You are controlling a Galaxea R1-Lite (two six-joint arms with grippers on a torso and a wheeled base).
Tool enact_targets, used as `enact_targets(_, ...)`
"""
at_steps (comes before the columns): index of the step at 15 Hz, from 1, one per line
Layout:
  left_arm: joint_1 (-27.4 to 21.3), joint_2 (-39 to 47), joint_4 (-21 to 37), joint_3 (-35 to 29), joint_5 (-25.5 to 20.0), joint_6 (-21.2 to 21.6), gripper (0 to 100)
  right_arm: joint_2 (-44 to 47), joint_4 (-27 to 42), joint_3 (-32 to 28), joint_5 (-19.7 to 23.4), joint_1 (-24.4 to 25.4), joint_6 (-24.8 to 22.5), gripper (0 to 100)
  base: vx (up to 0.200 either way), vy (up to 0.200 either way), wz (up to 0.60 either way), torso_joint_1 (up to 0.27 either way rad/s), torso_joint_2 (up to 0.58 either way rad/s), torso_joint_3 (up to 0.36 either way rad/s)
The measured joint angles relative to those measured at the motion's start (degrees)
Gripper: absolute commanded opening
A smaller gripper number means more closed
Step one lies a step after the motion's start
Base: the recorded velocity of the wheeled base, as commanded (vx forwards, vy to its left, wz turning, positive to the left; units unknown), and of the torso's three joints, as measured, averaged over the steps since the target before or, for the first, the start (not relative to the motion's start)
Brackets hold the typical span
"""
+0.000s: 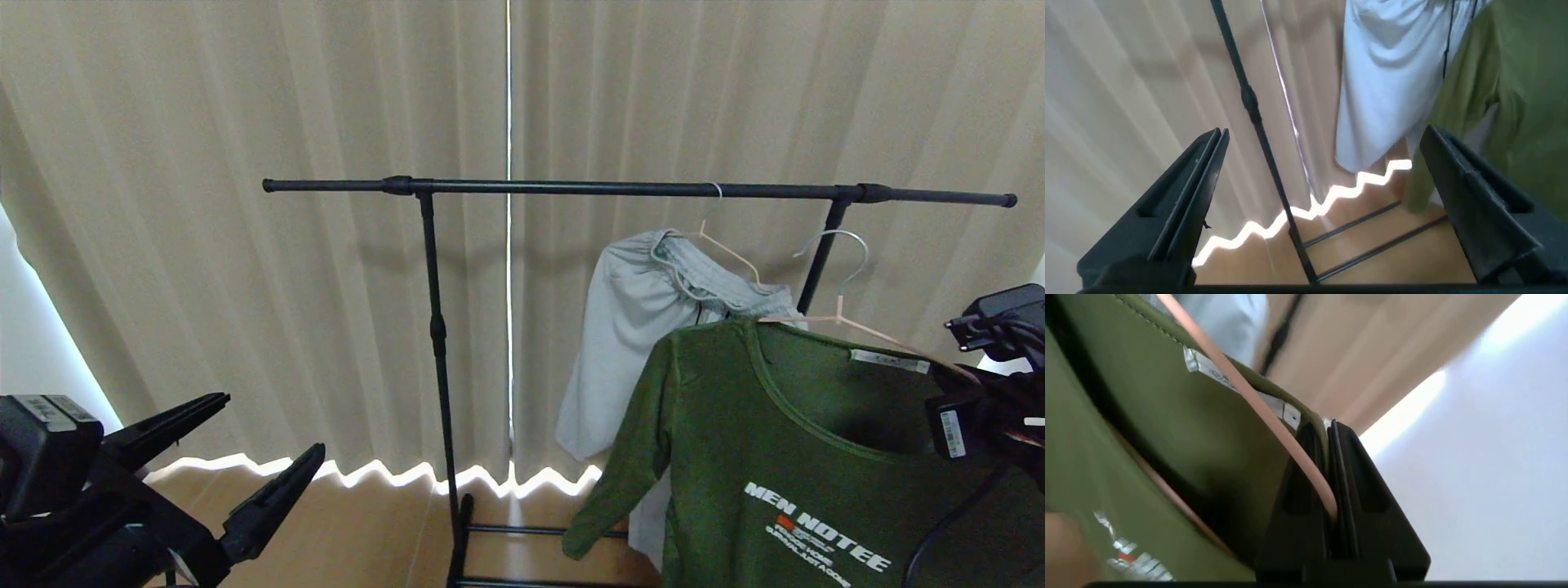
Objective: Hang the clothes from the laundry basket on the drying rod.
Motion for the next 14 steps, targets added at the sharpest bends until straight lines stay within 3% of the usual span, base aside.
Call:
enact_targets(12, 0.11, -0.96, -0.1, 0.21, -0.04, 0.33, 100, 2.07, 0.02, -2.1, -0.11, 3.23, 1.02, 0, 0.2, 0.0, 0.0, 0.004, 0.0, 0.003)
enact_targets(14, 0.11, -1.05, -0.18, 0.32, -0.01, 0.45, 100, 2.16, 0.0, -2.15, -0.06, 3.34, 1.0, 0, 0.0, 0.0, 0.0, 0.0, 0.0, 0.0)
